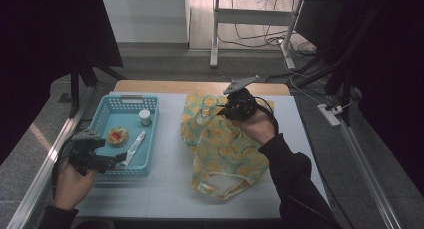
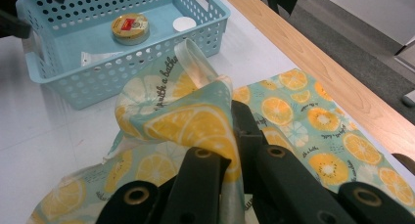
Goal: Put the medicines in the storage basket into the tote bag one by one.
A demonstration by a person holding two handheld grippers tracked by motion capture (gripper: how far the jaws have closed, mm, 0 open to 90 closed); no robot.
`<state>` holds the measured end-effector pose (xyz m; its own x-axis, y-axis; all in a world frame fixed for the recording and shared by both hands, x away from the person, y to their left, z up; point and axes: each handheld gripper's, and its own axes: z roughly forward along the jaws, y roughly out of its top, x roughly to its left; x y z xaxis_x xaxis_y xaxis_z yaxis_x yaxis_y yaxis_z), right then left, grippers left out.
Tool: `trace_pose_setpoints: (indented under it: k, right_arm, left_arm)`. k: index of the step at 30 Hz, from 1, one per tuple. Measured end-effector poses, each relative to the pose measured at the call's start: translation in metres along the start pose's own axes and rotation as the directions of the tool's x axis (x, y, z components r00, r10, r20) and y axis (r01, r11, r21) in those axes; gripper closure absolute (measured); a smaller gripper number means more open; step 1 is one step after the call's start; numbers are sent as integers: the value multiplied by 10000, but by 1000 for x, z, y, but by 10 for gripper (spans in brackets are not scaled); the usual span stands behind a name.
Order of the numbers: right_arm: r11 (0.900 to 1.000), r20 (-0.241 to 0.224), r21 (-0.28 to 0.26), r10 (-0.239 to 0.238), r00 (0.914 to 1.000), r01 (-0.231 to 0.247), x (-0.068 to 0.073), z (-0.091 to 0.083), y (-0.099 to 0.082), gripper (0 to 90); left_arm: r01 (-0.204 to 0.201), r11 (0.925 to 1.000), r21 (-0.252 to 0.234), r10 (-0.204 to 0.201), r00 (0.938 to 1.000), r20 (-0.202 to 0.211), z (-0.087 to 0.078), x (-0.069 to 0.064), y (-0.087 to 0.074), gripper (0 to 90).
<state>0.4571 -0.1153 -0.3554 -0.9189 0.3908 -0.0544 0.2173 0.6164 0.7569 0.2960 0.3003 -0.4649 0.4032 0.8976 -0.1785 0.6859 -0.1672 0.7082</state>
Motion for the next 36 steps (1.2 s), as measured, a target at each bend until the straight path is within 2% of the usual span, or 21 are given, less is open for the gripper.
trace_pose_setpoints:
  k: [8,13,15,20,22,27,30,36]
  right_arm:
    - [10000,19,-7,15,10000,-15,0,0,1,898]
    - [10000,11,9,-14,10000,14,1,1,1,898]
    - [10000,30,7,-30,10000,30,1,1,1,898]
    - [10000,35,8,-33,10000,33,1,1,2,898]
    - [10000,32,18,-48,10000,48,1,1,2,898]
    - [10000,1,21,-83,10000,83,2,2,3,898]
    - [9999,-20,31,-118,9999,118,2,3,3,898]
    - [9999,-15,24,-106,9999,106,2,2,3,898]
  left_arm:
    - [6,10000,-20,-6,9995,-314,9,13,13,0]
    - [126,9989,460,-110,9993,-349,18,21,20,0]
    - [184,9986,505,-166,9992,-354,21,25,23,0]
    - [118,9978,657,-75,9978,-659,29,32,30,5]
    - [105,9976,690,-69,9986,-527,33,35,33,5]
    - [164,9960,874,-118,9986,-519,43,41,42,0]
    - [373,9936,1067,-319,9981,-522,50,46,47,0]
    - [712,9852,1557,-584,9947,-852,65,58,52,0]
